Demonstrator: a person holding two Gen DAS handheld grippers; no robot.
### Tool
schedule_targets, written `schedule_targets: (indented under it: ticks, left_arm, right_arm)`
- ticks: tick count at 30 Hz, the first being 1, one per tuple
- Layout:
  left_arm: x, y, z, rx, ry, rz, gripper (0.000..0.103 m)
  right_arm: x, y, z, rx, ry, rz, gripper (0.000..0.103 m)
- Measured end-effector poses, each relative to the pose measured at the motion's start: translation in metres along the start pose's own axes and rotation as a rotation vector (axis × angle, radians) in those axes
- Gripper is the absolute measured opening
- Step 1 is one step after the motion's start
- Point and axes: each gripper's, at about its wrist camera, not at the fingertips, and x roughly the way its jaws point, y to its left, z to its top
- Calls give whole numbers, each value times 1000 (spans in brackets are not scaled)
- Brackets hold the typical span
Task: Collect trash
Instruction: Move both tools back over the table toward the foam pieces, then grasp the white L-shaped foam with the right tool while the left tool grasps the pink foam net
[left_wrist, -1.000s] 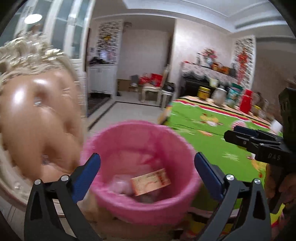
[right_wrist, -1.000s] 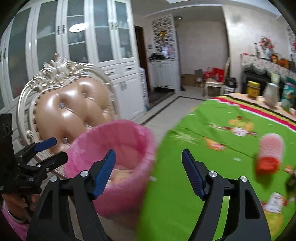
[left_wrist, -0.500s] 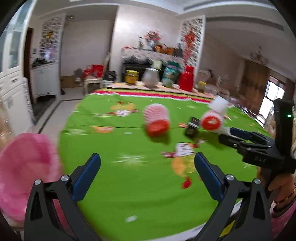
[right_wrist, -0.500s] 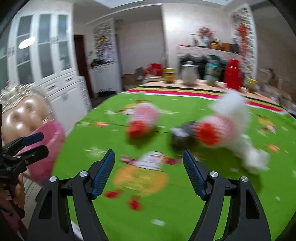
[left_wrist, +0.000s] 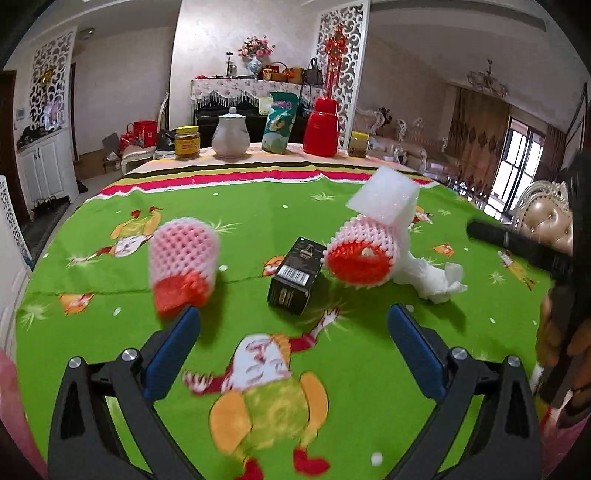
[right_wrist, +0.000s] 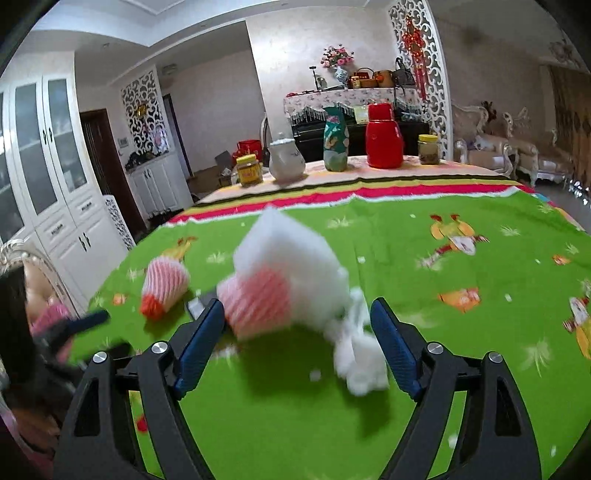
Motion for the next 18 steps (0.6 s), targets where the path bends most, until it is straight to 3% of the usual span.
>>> schedule_targets:
  ticks: [5, 8, 15, 18]
  left_arm:
    - [33, 1, 8, 16, 34, 24, 98]
    - [46, 9, 10, 9, 48, 36, 98]
    - [47, 28, 9, 3, 52, 41, 98]
    - [53, 30, 7, 13, 64, 39, 98]
  right_arm:
    - [34, 10, 36, 15, 2, 34, 82]
    - [54, 26, 51, -9, 7, 11, 84]
    - [122, 53, 71, -89, 93, -138, 87]
    - [131, 56, 65, -134, 154, -205, 87]
